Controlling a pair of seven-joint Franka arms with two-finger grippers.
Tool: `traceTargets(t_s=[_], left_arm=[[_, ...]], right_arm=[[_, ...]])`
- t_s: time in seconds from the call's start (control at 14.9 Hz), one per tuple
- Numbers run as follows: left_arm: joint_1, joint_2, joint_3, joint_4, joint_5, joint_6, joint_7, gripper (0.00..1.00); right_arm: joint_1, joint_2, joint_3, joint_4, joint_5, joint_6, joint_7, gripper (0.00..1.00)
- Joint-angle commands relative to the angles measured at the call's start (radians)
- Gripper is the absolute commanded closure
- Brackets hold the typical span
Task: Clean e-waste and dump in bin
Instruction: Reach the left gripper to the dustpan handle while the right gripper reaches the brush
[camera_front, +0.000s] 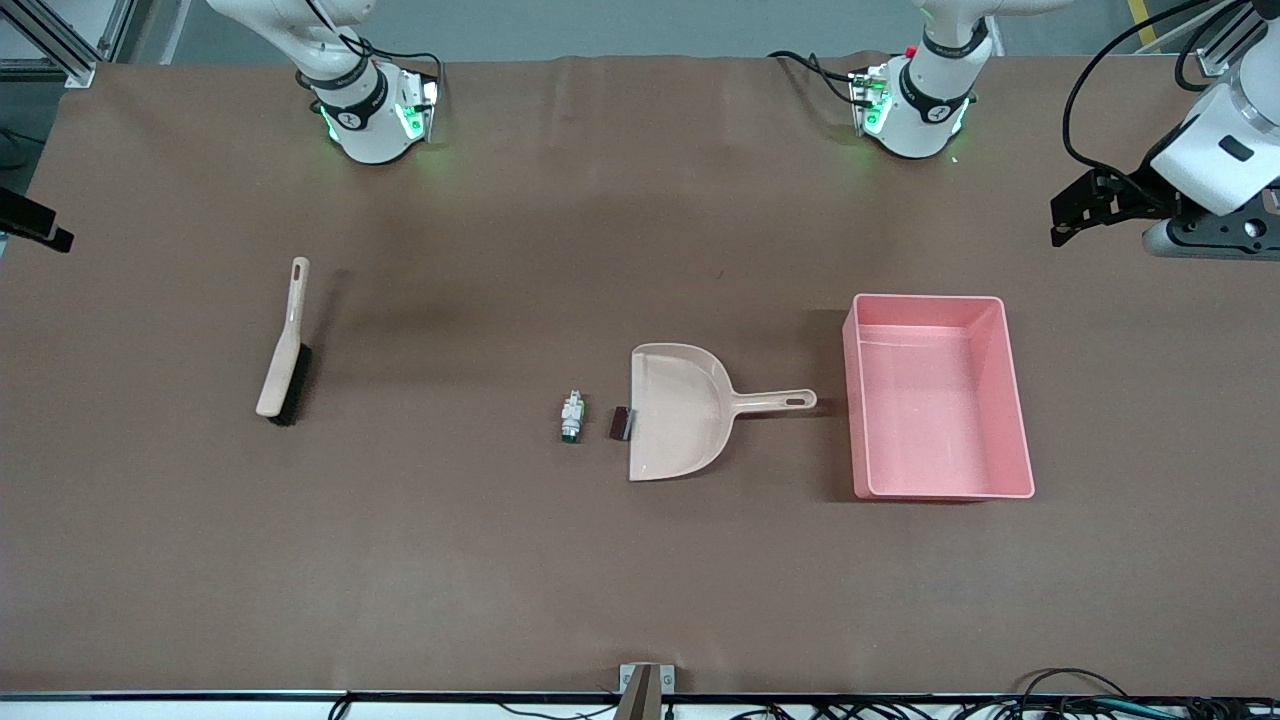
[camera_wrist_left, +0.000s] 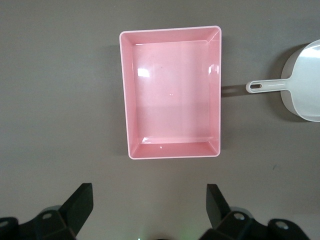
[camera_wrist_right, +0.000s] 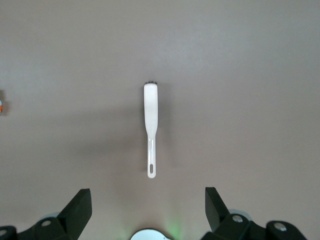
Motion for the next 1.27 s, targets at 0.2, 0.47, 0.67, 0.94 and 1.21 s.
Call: traceTargets(t_s=[0.2, 0.47, 0.67, 0.94, 1.21], left_arm=[[0.001, 0.011, 0.002, 0.038, 0.02, -0.013, 0.012, 0.0], [0.002, 0.052, 0.002, 0.051, 0.004, 0.002, 0.07, 0.0], [-0.017, 0.077, -0.01, 0.039, 0.008, 0.055, 0.157, 0.0], [-0.058, 0.144, -0.047, 0.027, 0.014, 0.124, 0.263, 0.0], [-0.077, 0.216, -0.139, 0.033, 0.022, 0.162, 0.28, 0.0]], right_arm=[[-0.004, -0.046, 0.023, -0.001, -0.017, -0.058, -0.009, 0.0], [-0.011, -0.046, 0.014, 0.0, -0.018, -0.061, -0.036, 0.0], [-0.013, -0.035, 0.017, 0.014, -0.014, -0.035, -0.076, 0.0], [-0.001, 0.009, 0.021, -0.04, 0.005, 0.077, -0.07, 0.0], [0.007, 0.05, 0.023, -0.134, 0.009, 0.198, -0.081, 0.0]])
